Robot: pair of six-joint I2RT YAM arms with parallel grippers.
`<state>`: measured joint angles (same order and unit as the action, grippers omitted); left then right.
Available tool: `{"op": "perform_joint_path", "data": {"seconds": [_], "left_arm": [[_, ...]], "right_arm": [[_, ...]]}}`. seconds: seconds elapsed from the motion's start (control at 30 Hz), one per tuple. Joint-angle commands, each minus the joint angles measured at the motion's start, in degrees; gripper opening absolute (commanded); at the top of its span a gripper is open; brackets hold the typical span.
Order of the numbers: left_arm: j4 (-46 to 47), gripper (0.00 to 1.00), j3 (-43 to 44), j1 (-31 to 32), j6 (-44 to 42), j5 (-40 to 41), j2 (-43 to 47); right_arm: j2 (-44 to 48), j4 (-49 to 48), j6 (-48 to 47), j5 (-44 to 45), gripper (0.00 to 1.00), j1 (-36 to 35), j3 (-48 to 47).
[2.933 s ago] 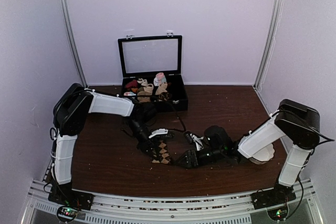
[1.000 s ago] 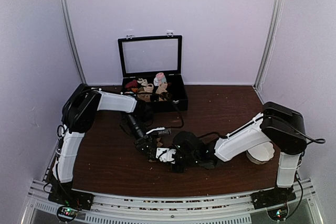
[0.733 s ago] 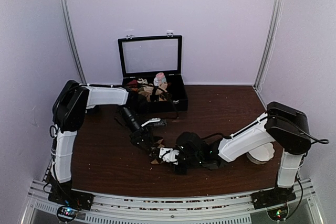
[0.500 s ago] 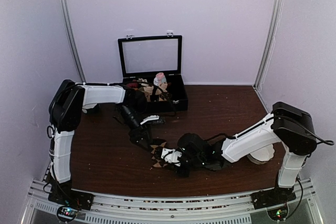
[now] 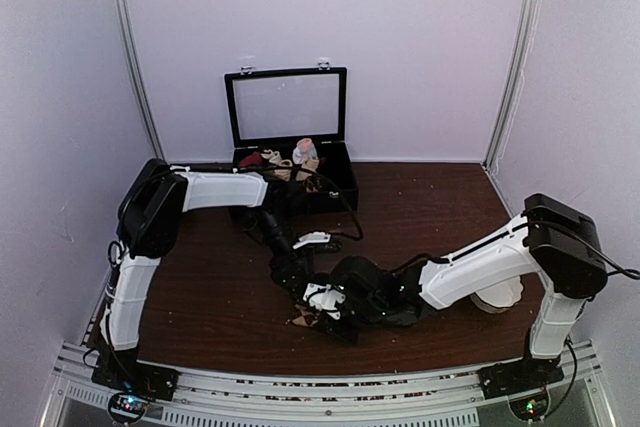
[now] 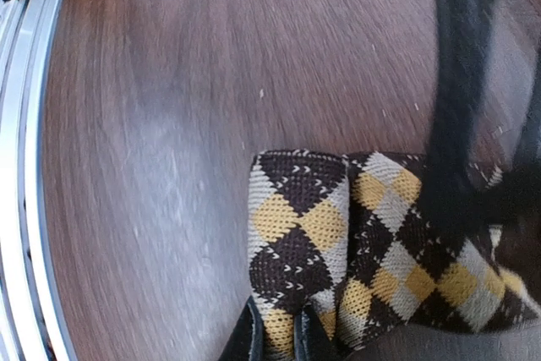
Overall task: Roll the socks
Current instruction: Smooth out the sock at the center of the board.
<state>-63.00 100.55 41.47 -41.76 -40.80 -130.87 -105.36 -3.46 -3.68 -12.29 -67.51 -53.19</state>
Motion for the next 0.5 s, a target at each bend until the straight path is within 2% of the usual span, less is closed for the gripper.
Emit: {"op": "perform_joint_path", "data": {"seconds": [0.0,0.2,0.47], "left_arm": [[0.31,0.98,1.61,-0.29,1.45,2.89,-0.55],[9.17,0.98,-2.95,-2.81,7.80,8.61,7.53],[8.93,0.98,-1.16,-3.53,7.88,13.12,14.46]], "right_arm": [[-8.17,17.05,5.05,-3.18,0.00,-0.61,-3.52],[-10.84,15.69,13.67,-9.05,0.00,0.78,-2.71],[-15.82,16.01,24.18,-18.67,0.00,3.64,-4.28]]}}
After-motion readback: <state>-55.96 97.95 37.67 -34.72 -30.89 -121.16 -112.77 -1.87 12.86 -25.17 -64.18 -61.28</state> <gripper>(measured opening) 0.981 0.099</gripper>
